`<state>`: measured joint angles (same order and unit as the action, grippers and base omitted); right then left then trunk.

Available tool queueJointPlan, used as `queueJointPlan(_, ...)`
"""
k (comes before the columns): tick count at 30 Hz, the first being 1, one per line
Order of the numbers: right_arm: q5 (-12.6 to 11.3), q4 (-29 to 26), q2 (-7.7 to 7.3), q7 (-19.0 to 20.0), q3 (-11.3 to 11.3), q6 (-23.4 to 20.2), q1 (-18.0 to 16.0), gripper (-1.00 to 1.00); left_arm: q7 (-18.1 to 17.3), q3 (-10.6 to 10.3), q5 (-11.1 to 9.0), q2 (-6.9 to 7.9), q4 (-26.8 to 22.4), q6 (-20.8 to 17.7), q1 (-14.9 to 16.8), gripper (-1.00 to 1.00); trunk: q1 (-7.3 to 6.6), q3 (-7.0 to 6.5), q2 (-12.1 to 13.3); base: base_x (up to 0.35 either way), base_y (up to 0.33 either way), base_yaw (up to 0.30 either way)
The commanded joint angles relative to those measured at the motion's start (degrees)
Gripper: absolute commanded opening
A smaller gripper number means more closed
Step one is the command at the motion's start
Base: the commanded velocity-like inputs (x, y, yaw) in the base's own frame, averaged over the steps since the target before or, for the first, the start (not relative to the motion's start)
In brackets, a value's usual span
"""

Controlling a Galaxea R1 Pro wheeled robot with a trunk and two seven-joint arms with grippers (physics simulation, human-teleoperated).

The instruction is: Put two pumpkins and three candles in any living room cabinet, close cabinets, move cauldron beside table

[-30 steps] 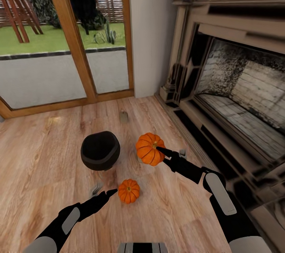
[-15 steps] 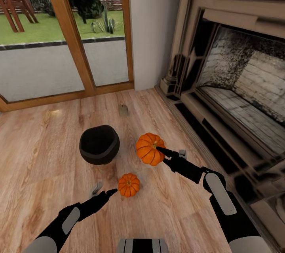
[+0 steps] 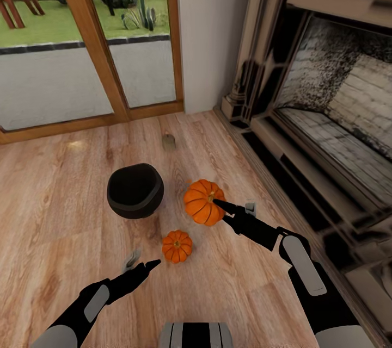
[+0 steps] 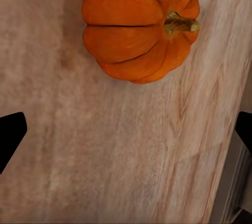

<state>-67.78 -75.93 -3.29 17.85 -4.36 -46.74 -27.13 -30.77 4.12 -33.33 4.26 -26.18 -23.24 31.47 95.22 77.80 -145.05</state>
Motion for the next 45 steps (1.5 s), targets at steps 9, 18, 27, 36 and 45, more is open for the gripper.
queueJointPlan(9,-0.61,-9.51,-0.05,-0.09,-1.95,-2.77,0.31,-1.00,-0.17,0.18,-0.34,-0.07,-0.08,-0.49,0.05,1.00,0.22,2.04,-0.14,0.000,0.000,0.000)
queueJointPlan(18,-0.60,-9.68,-0.05,-0.10,-1.96,-2.74,0.32,-1.00,-4.55,0.01,-0.26,0.12,-0.72,-0.49,0.01,1.00,0.22,2.04,-0.14,0.000,0.000,0.000)
queueJointPlan(27,-0.60,-9.70,-0.05,-0.10,-1.97,-2.57,0.32,-1.00,-4.94,0.01,-0.25,0.21,-0.72,-0.54,0.00,1.00,0.22,2.04,-0.14,0.126,0.006,0.000)
queueJointPlan(36,-0.60,-9.68,-0.05,-0.10,-1.97,-2.42,0.32,-1.00,-4.92,0.08,-0.17,0.22,-0.65,-0.58,0.01,1.00,0.22,2.04,-0.14,0.122,0.010,0.000)
queueJointPlan(45,-0.60,-9.68,-0.05,-0.10,-1.97,-2.36,0.32,-1.00,-4.85,0.27,-0.18,0.22,-0.63,-0.58,-0.01,1.00,0.22,2.04,-0.14,0.052,-0.040,0.000)
